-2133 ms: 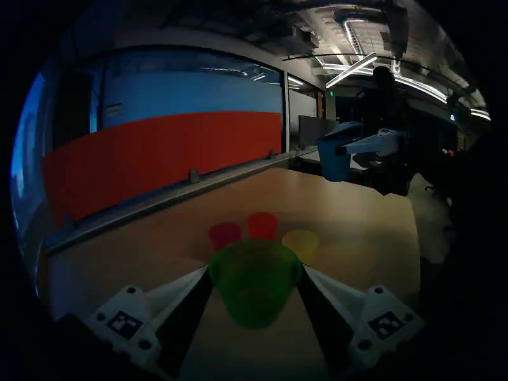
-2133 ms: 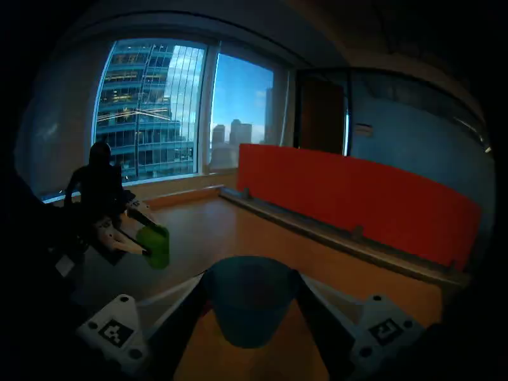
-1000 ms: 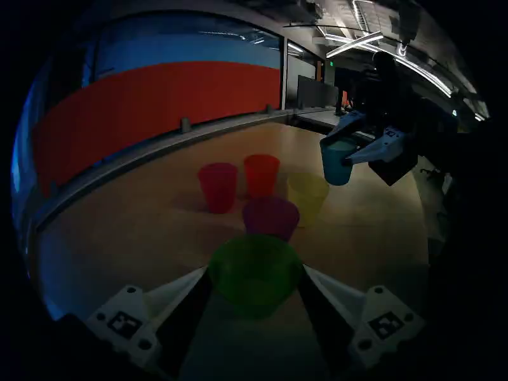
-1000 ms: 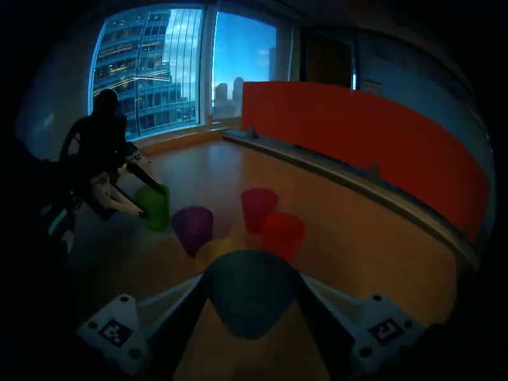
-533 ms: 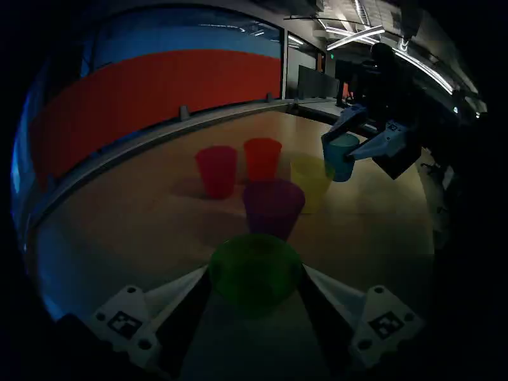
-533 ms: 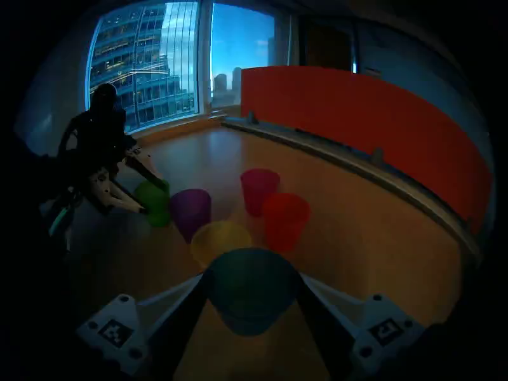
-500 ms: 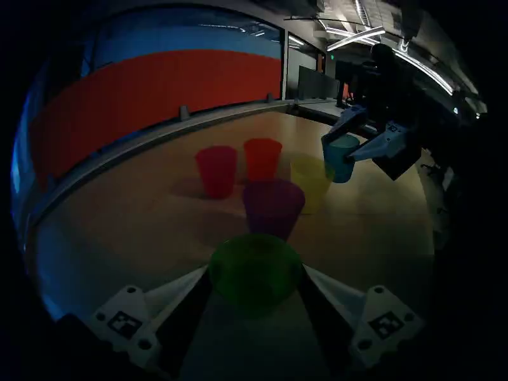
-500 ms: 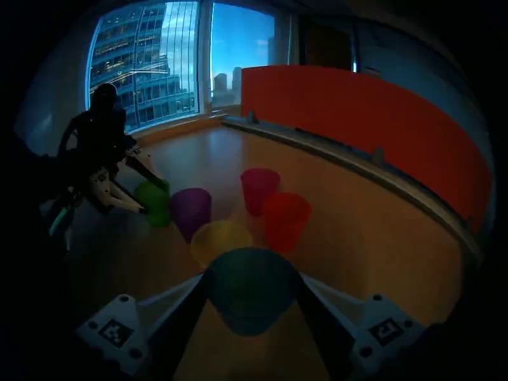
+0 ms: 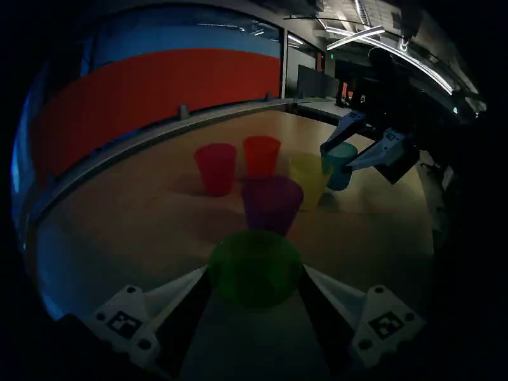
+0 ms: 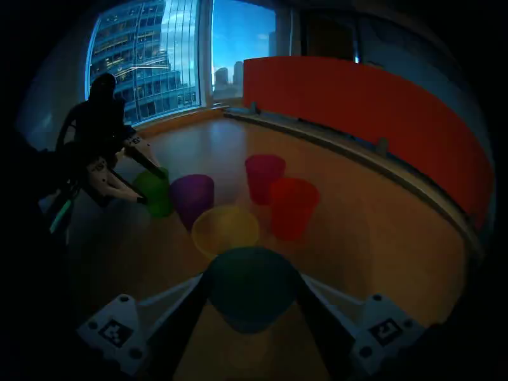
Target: Pour water
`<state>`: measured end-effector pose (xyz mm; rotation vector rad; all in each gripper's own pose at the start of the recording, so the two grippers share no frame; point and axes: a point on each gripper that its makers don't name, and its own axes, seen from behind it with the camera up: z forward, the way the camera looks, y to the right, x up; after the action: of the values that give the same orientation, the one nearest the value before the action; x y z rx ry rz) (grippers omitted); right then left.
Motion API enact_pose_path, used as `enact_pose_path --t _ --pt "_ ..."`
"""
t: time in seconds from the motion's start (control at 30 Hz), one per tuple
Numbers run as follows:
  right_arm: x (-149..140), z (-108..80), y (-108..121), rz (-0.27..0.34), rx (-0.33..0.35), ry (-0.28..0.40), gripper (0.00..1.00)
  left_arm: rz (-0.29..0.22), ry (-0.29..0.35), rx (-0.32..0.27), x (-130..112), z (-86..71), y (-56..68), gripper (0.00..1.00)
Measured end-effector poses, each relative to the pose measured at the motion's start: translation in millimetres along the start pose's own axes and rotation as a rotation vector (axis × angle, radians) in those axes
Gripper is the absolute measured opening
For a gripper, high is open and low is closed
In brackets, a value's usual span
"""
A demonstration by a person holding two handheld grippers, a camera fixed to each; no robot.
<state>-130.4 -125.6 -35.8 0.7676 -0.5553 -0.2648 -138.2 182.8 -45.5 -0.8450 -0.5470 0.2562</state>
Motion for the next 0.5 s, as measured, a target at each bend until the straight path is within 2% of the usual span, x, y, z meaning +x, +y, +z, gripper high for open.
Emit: enact_pose_path --t 0.2,0.3,0.43,0.5 --pt "-8 1.9 -3 0.0 -0.002 -0.006 0.94 -0.008 -0.004 -0.005 1 0.0 0.1 0.89" --pt "-10 2.5 -4 0.002 -0.003 -0.007 0.94 -0.029 -0.005 -0.017 2 -0.5 1.4 0.9" --pt "-13 3.4 -6 0.004 -0.004 -0.006 0.94 -0.054 0.003 -0.034 5 -1.1 2.4 0.99" --pt "-13 3.1 -7 0.006 -0.005 -0.002 0.94 -0.059 0.004 -0.033 5 -1.5 1.3 1.0"
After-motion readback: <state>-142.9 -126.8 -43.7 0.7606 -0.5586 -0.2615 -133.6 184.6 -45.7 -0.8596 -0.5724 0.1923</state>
